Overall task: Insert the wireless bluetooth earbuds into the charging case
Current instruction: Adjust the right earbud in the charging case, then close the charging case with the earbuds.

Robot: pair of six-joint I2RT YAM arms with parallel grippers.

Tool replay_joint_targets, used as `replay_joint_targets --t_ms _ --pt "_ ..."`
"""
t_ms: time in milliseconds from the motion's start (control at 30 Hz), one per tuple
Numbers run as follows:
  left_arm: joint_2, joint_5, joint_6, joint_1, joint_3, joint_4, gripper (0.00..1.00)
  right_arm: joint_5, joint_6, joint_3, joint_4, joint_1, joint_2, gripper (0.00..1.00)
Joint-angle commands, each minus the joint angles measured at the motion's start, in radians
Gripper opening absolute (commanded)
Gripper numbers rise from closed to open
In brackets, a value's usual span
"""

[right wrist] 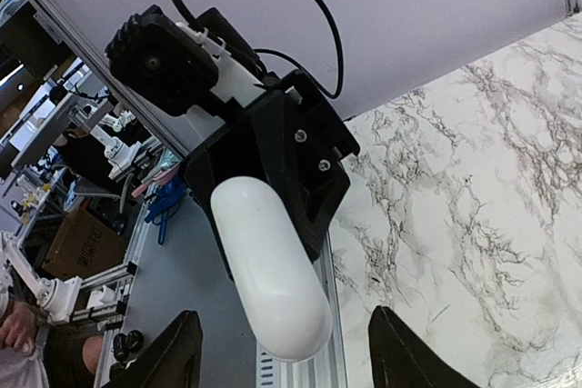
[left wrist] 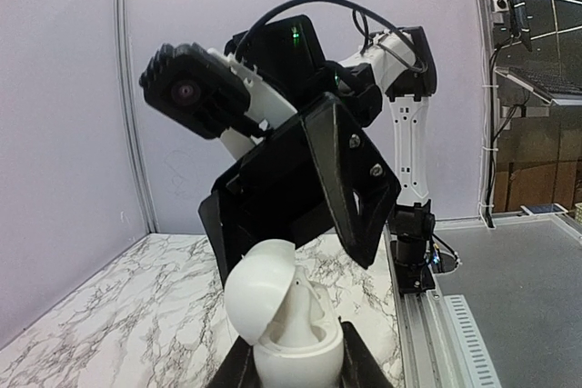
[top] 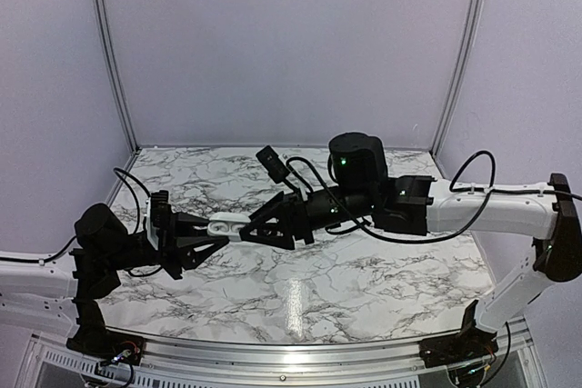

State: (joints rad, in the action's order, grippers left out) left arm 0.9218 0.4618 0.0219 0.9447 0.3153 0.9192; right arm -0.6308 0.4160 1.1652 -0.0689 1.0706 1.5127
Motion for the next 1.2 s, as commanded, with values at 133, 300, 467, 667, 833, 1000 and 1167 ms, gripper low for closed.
replay_joint_targets --t_ms 133,300,467,667,833,1000,1167 --pt "0.020 0.009 -0.066 0.003 0.037 0.033 0.00 -0.003 -0.212 0.146 0.081 0.005 -0.010 0.65" --pt "0.026 0.006 -0.089 0.003 0.046 0.031 0.00 -0.028 -0.269 0.228 0.175 0.015 0.049 0.64" --pt "0.023 -0.002 -0.098 0.003 0.047 0.032 0.00 -0.011 -0.285 0.246 0.211 0.018 0.061 0.65" --pt "0.029 -0.012 -0.111 0.003 0.050 0.032 0.00 -0.034 -0.298 0.262 0.230 0.039 0.082 0.63" --pt "0.040 -0.066 -0.146 0.002 0.051 0.030 0.00 -0.018 -0.341 0.287 0.270 0.083 0.082 0.58" --pt "0.056 -0.120 -0.190 -0.003 0.056 0.027 0.00 0.009 -0.388 0.277 0.292 0.114 0.078 0.52" --pt "0.071 -0.109 -0.209 -0.004 0.068 0.027 0.00 0.045 -0.403 0.265 0.312 0.117 0.077 0.51"
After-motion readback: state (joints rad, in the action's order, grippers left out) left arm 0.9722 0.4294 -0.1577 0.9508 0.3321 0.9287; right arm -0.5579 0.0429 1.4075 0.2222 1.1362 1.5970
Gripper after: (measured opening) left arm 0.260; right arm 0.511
